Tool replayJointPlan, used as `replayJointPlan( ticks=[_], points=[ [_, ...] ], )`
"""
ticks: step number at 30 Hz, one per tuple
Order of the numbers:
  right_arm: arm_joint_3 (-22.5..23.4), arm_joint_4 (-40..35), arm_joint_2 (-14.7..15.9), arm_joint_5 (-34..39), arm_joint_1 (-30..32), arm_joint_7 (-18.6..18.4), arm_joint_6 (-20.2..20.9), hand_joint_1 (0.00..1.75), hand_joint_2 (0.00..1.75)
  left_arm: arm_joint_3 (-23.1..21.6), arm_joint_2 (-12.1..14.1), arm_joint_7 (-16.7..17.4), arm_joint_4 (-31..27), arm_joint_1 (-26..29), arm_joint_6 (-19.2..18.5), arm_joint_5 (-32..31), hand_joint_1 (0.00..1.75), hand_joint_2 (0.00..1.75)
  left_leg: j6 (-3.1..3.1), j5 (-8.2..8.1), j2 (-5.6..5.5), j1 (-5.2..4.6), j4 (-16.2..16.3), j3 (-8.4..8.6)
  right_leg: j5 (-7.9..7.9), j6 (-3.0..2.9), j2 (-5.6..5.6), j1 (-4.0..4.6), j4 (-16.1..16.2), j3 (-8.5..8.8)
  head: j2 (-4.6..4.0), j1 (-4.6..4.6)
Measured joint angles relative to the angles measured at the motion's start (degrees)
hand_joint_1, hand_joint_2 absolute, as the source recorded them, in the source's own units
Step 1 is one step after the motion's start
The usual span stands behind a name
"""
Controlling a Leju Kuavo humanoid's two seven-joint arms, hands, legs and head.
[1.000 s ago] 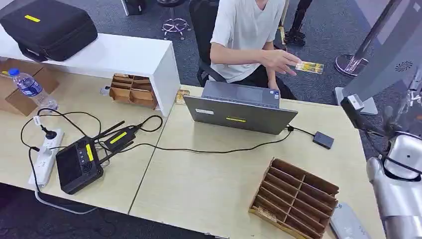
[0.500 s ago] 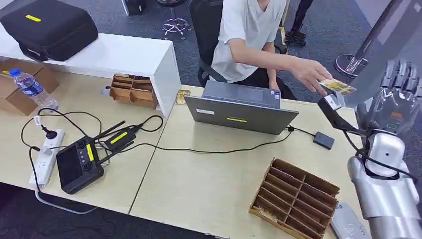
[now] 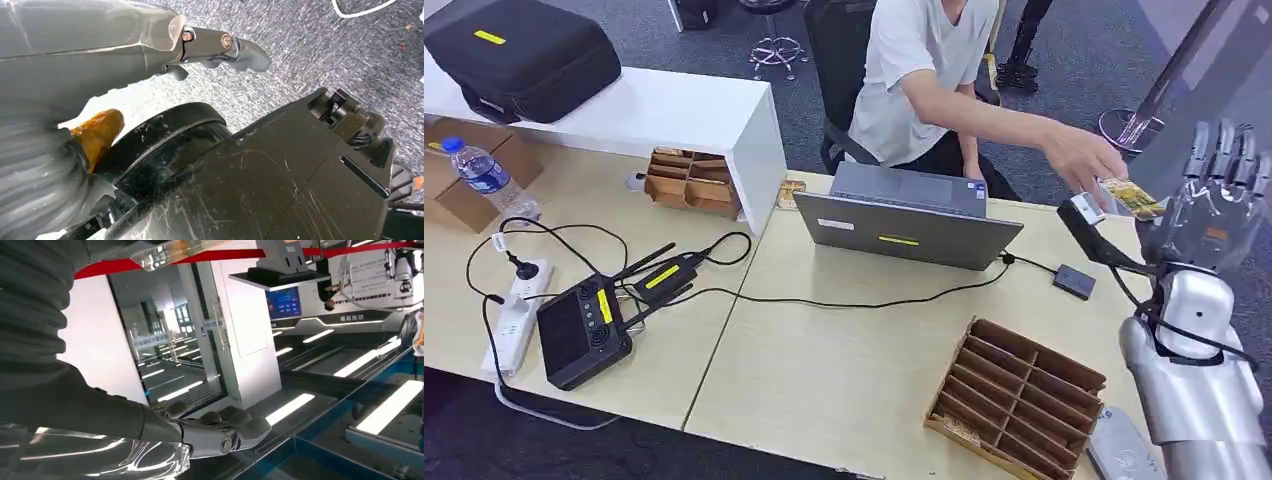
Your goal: Pass the card to the sensor for recognition and then transmit it.
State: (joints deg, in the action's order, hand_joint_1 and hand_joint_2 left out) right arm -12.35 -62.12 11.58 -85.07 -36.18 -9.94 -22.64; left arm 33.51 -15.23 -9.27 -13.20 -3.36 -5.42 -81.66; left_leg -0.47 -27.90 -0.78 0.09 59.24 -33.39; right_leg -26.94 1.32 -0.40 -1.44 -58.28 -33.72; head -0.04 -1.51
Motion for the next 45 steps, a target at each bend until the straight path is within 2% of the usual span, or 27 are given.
replayJointPlan(
  ticks=[25,29,45],
  points=[
    [0.0,-1.18,0.0,2.38,0.97,1.7,-0.09,1.75,1.75,0.26,0.0,0.61,0.0,-0.03,-1.92,1.77,0.0,1.75,0.0,0.0,0.0,0.0,0.0,0.0,0.0,0.0,0.0,0.0,0.0,0.0,0.0,0.0],
    [0.0,-1.25,0.0,3.06,1.0,1.97,-0.09,1.75,1.75,0.28,0.0,1.22,0.0,-0.16,-3.19,1.7,0.0,1.75,0.0,0.0,0.01,0.0,0.0,0.0,0.0,0.0,0.0,0.0,0.0,0.0,0.0,0.0],
    [0.13,-2.33,0.15,3.48,2.48,1.77,-0.98,1.75,1.75,0.85,-0.09,0.55,0.0,-0.09,-2.93,3.17,0.0,1.75,0.0,0.0,0.0,0.0,0.0,0.02,0.0,0.0,0.0,0.0,0.01,-0.02,0.0,0.0]
  ],
)
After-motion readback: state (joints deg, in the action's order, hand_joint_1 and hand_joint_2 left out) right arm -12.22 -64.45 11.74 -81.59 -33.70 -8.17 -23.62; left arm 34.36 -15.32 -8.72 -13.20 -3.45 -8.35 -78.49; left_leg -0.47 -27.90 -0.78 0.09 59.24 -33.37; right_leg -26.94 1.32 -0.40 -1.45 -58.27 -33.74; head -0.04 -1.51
